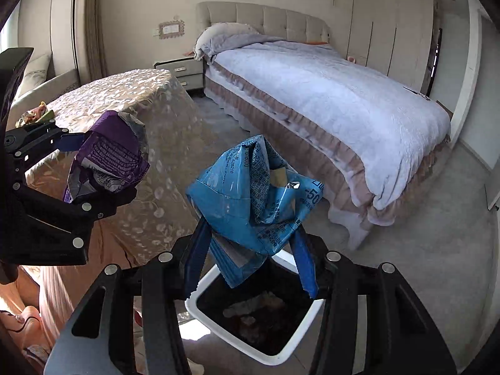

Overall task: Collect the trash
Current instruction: 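Carry the purple wrapper and blue bag over the white bin and open both tools, then move both tools back from the bin to the table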

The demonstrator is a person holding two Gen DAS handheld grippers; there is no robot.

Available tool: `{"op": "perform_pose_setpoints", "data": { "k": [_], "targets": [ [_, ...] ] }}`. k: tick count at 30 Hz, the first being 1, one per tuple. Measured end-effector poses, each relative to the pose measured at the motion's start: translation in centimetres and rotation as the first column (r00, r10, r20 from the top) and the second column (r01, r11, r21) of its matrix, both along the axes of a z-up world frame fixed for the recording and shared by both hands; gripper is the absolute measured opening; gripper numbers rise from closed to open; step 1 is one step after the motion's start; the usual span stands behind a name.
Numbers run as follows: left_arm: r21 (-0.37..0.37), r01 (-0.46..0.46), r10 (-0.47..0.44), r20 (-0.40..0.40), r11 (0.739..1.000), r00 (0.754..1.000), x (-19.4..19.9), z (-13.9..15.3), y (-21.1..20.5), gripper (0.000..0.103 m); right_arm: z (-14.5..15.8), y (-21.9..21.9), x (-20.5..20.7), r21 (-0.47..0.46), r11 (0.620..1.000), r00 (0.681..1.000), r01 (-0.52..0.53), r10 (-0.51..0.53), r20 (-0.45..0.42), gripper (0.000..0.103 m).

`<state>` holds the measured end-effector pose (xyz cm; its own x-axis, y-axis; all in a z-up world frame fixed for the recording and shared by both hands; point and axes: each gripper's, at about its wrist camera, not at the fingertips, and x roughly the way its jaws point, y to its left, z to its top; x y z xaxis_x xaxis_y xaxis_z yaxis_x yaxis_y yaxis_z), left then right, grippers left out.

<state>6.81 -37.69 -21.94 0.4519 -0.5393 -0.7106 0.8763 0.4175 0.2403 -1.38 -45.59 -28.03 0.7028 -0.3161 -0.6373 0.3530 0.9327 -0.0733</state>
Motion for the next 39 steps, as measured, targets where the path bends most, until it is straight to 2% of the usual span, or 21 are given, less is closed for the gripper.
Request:
{"op": "perform_pose_setpoints", "data": {
  "k": [4, 9, 12, 14, 15, 16, 17, 18, 19, 25, 30, 39],
  "targets": [
    [0.094, 0.132, -0.131, -0.014, 0.987, 0.991, -1.1, -3.4, -3.2, 0.077, -3.7, -2.3, -1.4, -0.013, 1.0, 0.994, 0.004, -0.006, -0.112, 0.052],
    [0.188, 0.276, -0.272, -0.043, 0.943, 0.961, -2.6, -7.7, -6.5, 0.077, -8.1, -4.7, -2.6, 0.02, 1.0, 0.978, -0.024, 0.027, -0.206, 0.052],
    [0.24, 0.328, -0.311, -0.106, 0.914, 0.944, -2.9, -10.2, -8.0, 0.079, -10.7, -5.3, -2.9, 0.036, 0.999, 0.964, -0.036, 0.044, -0.263, 0.051],
    [0.257, 0.373, -0.336, -0.177, 0.891, 0.925, -3.1, -11.4, -8.7, 0.087, -12.2, -5.6, -3.2, 0.056, 0.997, 0.95, -0.053, 0.068, -0.305, 0.052],
    [0.265, 0.389, -0.346, -0.196, 0.882, 0.918, -3.4, -12.0, -8.9, 0.094, -12.6, -5.7, -3.4, 0.052, 0.997, 0.945, -0.06, 0.073, -0.319, 0.06],
    [0.275, 0.402, -0.357, -0.201, 0.873, 0.912, -3.7, -12.4, -9.0, 0.098, -13.1, -5.6, -3.9, 0.027, 0.998, 0.942, -0.063, 0.069, -0.328, 0.081],
    [0.289, 0.417, -0.37, -0.205, 0.862, 0.906, -3.9, -13.0, -9.0, 0.098, -13.5, -5.6, -4.2, 0.017, 0.998, 0.94, -0.067, 0.069, -0.334, 0.092],
    [0.302, 0.423, -0.377, -0.202, 0.854, 0.904, -4.1, -13.3, -9.2, 0.098, -13.9, -5.5, -4.4, 0.011, 0.997, 0.937, -0.072, 0.072, -0.342, 0.099],
    [0.308, 0.423, -0.38, -0.193, 0.852, 0.905, -4.5, -13.8, -9.0, 0.098, -14.1, -5.6, -4.7, 0.011, 0.997, 0.931, -0.071, 0.07, -0.357, 0.099],
    [0.273, 0.409, -0.354, -0.23, 0.871, 0.907, -4.4, -13.4, -9.1, 0.098, -14.3, -5.4, -5.3, 0.023, 0.998, 0.932, -0.051, 0.056, -0.358, 0.099],
    [0.256, 0.382, -0.333, -0.215, 0.888, 0.918, -3.5, -12.7, -9.0, 0.098, -14.0, -6.4, -4.4, 0.018, 0.998, 0.939, -0.058, 0.061, -0.338, 0.099],
    [0.15, 0.29, -0.265, -0.165, 0.945, 0.95, -1.8, -8.4, -6.5, 0.098, -9.9, -4.7, -3.3, -0.036, 0.996, 0.968, -0.081, 0.07, -0.243, 0.099]
  ]
}}
